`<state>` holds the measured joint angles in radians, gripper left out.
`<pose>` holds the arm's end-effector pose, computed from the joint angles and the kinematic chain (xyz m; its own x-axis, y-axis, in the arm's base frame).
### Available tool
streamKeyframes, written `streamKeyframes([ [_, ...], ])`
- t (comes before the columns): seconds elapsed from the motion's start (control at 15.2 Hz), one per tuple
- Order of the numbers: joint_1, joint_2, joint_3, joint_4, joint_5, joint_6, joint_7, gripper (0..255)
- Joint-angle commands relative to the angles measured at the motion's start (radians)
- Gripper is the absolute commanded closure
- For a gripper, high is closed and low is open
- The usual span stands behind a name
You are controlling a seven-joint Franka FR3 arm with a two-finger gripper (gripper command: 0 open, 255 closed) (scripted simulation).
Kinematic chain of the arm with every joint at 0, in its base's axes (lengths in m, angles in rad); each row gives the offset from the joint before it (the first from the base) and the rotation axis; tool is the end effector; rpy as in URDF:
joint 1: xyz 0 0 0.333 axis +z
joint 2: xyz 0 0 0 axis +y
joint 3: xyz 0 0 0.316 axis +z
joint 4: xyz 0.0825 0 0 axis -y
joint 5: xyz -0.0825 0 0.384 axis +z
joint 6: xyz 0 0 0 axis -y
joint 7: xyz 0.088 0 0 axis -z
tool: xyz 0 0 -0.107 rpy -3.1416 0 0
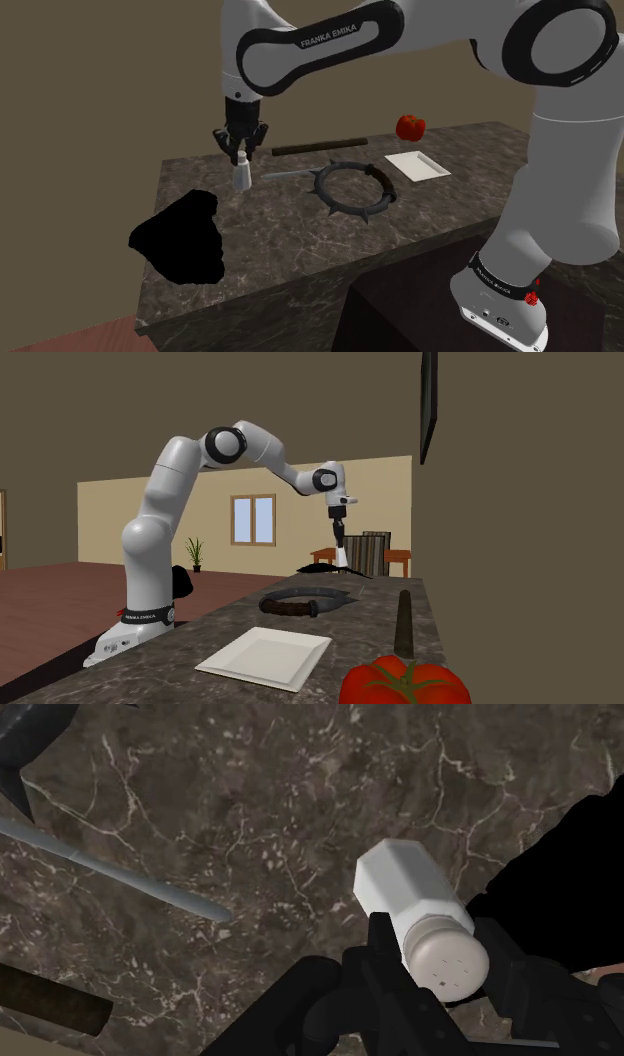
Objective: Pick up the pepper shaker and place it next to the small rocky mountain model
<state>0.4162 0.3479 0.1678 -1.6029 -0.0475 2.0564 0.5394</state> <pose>0.5680 0.3570 0.4418 0.9949 0.0482 0.0882 0.0543 -0.9962 -0.0677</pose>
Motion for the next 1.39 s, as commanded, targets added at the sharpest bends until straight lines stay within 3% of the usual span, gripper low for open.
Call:
streamKeyframes([
  [0.0, 0.0, 0.007, -0.001, -0.018, -0.002, 0.025, 0.0, 255],
  [0.66, 0.002, 0.051, -0.005, -0.094, -0.011, 0.145, 0.006, 255],
  [1.19, 0.002, 0.051, -0.005, -0.094, -0.011, 0.145, 0.005, 255],
  [1.25, 0.002, 0.051, -0.005, -0.094, -0.011, 0.145, 0.005, 0],
  [1.32, 0.002, 0.051, -0.005, -0.094, -0.011, 0.145, 0.005, 0],
])
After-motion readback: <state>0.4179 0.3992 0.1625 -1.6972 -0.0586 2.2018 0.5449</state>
